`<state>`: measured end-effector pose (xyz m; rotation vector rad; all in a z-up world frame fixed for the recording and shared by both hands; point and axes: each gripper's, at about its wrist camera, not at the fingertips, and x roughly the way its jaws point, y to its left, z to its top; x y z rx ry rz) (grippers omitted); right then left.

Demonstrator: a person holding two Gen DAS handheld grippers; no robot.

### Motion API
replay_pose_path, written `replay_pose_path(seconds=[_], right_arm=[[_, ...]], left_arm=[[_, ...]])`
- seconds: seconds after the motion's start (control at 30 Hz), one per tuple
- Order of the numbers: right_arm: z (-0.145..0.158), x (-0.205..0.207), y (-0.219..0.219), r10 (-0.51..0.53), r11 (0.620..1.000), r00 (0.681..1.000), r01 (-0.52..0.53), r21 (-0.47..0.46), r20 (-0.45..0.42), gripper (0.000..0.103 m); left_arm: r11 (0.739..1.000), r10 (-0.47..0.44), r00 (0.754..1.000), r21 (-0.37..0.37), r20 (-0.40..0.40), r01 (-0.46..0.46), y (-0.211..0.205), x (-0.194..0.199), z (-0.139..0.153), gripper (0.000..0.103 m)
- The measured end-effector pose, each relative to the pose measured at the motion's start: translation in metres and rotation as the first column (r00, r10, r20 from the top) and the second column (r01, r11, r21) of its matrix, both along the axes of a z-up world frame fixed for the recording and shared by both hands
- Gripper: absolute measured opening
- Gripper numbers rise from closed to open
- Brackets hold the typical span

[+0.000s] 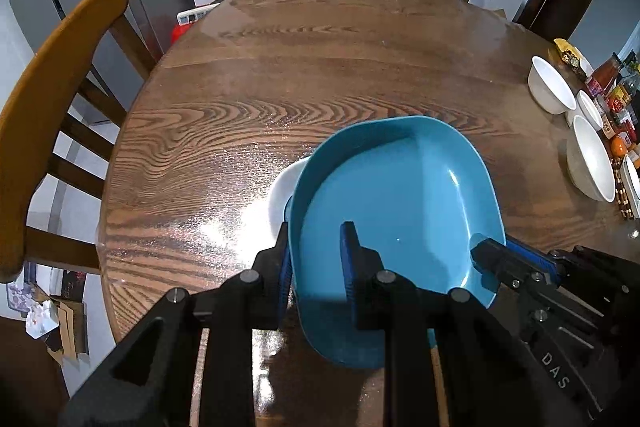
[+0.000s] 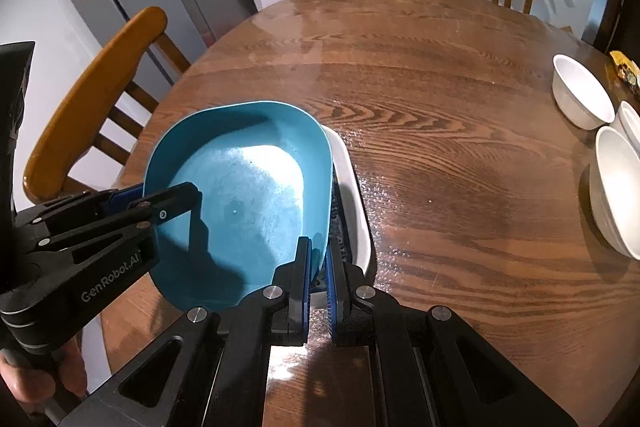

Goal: Organize plates and bowls
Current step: 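Lower the blue plate onto the patterned plate stack with both tools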

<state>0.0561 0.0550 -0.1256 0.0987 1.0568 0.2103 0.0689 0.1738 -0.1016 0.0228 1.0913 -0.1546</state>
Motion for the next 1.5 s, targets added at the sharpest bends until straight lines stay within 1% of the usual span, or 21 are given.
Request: replay_pose_path(seconds=[0.27, 0.67, 1.2, 1.5], right_arm=[[-0.007, 0.009, 0.000, -0.005, 1.000, 1.000, 0.005, -0.023, -0.016, 0.006], [-0.016, 0.018, -0.001, 0.000, 1.000, 0.999, -0.001, -0.030, -0.041, 0.006], [-0.023, 0.024, 0.000, 0.005, 0.999, 0.998, -0.008, -0.051, -0.064, 0.006], [-0.025, 0.024, 0.000, 0.007, 0.998, 0.998, -0.012, -0.068, -0.067, 0.006]], left_arm=[[1.000, -0.005, 1.000, 0.004, -0.018, 0.005, -0.004, 0.007, -0.008, 0.021], [1.000, -0.011, 0.999, 0.021, -0.041, 0.012, -0.004, 0.015, -0.017, 0.021], [0.999, -0.020, 0.998, 0.040, -0.068, 0.023, -0.009, 0.021, -0.028, 0.022], [0.998, -0.030, 0.997, 0.054, -0.069, 0.034, -0.011, 0.023, -0.031, 0.023]])
